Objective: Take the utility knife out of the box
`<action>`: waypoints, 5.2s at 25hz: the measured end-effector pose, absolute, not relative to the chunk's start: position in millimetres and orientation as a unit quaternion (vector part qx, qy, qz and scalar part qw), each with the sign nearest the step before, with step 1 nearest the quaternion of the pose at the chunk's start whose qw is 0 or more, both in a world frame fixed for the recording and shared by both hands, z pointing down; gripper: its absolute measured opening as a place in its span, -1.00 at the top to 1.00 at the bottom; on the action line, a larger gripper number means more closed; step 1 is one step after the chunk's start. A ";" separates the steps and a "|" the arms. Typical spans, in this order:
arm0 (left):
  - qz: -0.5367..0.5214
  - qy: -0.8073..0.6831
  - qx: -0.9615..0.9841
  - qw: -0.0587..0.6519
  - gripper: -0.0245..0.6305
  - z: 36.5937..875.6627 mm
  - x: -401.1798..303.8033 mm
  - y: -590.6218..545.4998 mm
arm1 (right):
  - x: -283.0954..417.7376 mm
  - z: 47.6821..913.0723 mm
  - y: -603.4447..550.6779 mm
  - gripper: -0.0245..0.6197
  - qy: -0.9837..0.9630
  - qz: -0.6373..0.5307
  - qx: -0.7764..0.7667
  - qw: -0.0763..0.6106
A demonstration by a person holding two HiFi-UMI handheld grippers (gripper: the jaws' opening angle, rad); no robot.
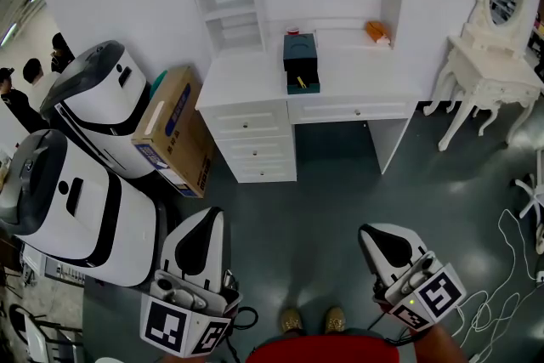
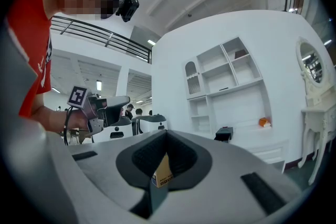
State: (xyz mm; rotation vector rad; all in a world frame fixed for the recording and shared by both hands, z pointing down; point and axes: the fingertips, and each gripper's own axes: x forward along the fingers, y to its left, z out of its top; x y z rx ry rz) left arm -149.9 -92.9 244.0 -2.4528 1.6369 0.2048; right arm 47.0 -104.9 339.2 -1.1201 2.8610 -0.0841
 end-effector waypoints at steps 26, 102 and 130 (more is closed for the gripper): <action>0.014 0.465 -0.883 0.062 0.83 292.0 -66.5 -82.2 | 51.4 314.8 -119.1 0.90 0.928 0.007 -0.370 0.043; 0.052 0.555 -0.826 0.084 0.83 254.8 -158.3 -132.0 | 56.9 322.0 -113.8 0.90 0.929 -0.007 -0.369 0.043; 0.049 0.511 -0.857 0.037 0.83 301.3 -109.4 -122.4 | 55.9 308.1 -136.9 0.90 0.928 0.014 -0.372 0.026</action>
